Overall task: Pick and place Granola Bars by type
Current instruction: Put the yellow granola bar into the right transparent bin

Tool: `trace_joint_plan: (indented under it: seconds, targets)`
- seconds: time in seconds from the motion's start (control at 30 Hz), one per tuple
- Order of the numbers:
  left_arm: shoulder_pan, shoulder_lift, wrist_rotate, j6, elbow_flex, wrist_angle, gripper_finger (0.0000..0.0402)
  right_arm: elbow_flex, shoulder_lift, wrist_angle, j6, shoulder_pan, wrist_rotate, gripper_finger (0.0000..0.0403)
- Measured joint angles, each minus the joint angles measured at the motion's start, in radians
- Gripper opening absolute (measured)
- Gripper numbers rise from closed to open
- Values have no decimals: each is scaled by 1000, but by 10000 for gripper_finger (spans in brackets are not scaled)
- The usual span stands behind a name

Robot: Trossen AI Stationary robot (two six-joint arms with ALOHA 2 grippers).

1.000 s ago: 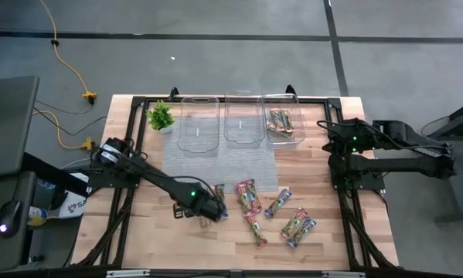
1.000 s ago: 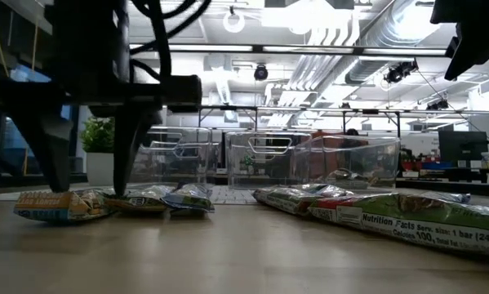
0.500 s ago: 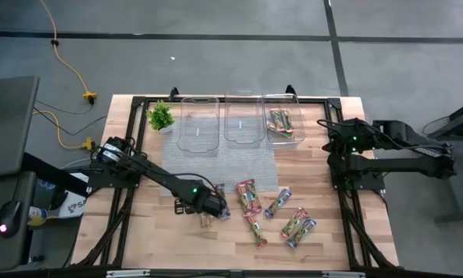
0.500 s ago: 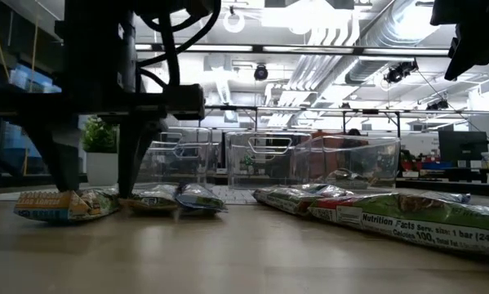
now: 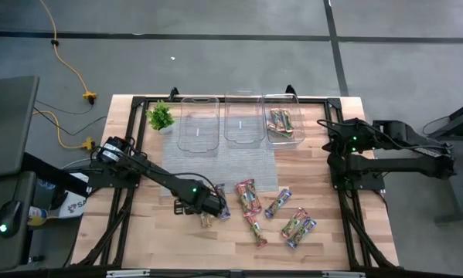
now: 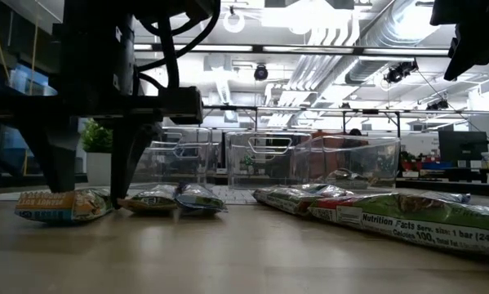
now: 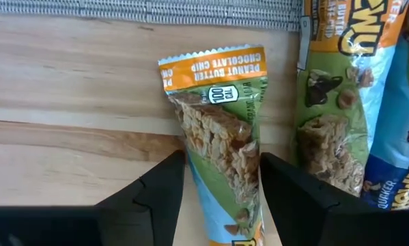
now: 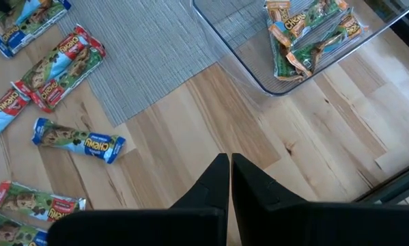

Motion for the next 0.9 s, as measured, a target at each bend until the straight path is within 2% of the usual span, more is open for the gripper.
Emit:
trace_joint_plan:
  seconds: [0.43,0.73,0.9]
  targets:
    - [-1,-1,-16,1,4,20,103,0,0,0,-4,0,0,0]
    - [14,-54,-127,37,64,-25,95,0,0,0,0,0,0,0]
    - [84,-87,-189,170,156,-116,95,0,0,0,0,0,0,0]
